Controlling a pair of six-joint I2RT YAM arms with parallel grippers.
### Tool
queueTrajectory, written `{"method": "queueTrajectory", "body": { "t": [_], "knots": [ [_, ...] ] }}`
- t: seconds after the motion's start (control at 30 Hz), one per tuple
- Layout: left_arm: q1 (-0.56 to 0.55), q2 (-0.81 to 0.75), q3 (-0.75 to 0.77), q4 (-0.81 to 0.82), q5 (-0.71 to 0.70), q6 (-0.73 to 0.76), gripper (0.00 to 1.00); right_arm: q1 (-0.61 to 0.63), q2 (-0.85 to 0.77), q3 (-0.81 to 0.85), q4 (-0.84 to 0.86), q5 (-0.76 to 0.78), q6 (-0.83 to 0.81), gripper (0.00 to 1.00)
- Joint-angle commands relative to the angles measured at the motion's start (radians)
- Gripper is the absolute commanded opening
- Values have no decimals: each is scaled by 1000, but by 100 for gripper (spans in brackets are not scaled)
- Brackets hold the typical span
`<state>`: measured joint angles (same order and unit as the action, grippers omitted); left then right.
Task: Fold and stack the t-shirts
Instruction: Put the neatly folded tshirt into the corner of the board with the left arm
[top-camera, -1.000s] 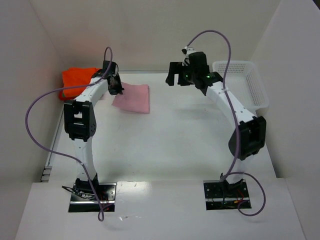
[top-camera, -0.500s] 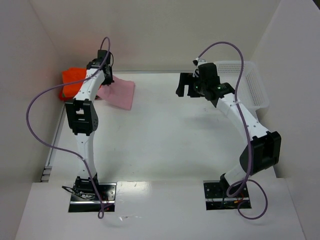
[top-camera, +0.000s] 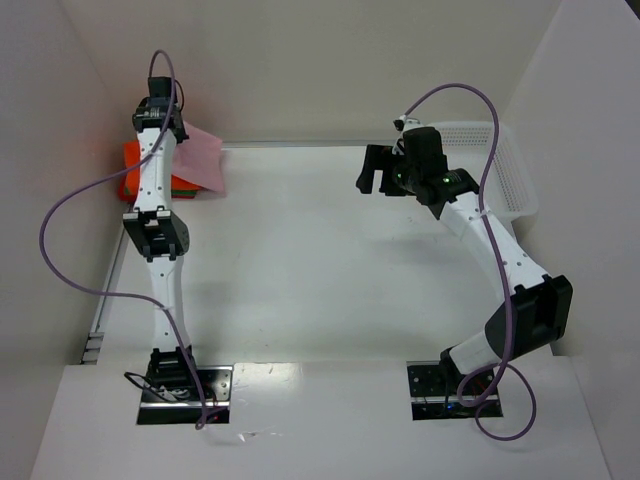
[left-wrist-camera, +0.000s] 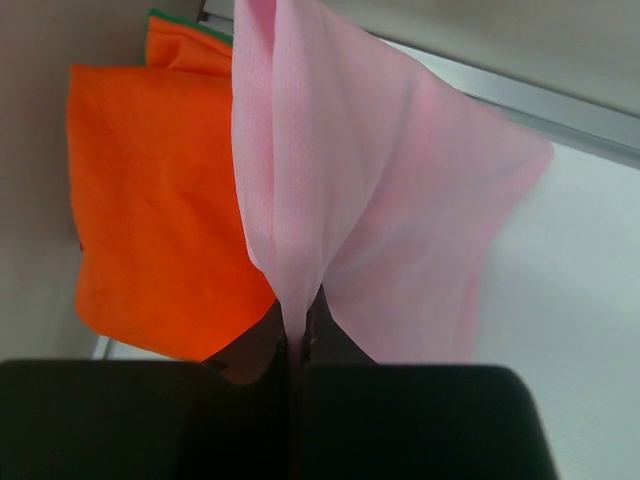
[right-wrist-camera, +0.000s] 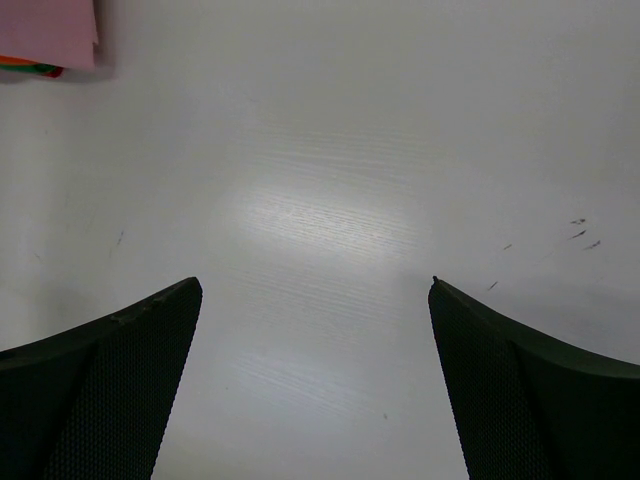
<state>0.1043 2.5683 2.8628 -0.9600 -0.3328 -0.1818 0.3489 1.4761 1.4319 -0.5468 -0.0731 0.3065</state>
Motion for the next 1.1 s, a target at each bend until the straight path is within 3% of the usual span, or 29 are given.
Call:
{"method": "queueTrajectory", "body": {
  "t": [0.0, 0.7, 1.07],
  "knots": [
    [27, 24, 113, -71, -2, 37, 0, -1, -36, 1, -11, 33, 9, 100],
    [189, -5, 151, -2, 123, 8, 0, -1, -7, 1, -12, 13, 46, 100],
    [209, -7, 190, 44, 169, -1, 0, -1, 12, 1, -12, 4, 75, 100]
  ]
}}
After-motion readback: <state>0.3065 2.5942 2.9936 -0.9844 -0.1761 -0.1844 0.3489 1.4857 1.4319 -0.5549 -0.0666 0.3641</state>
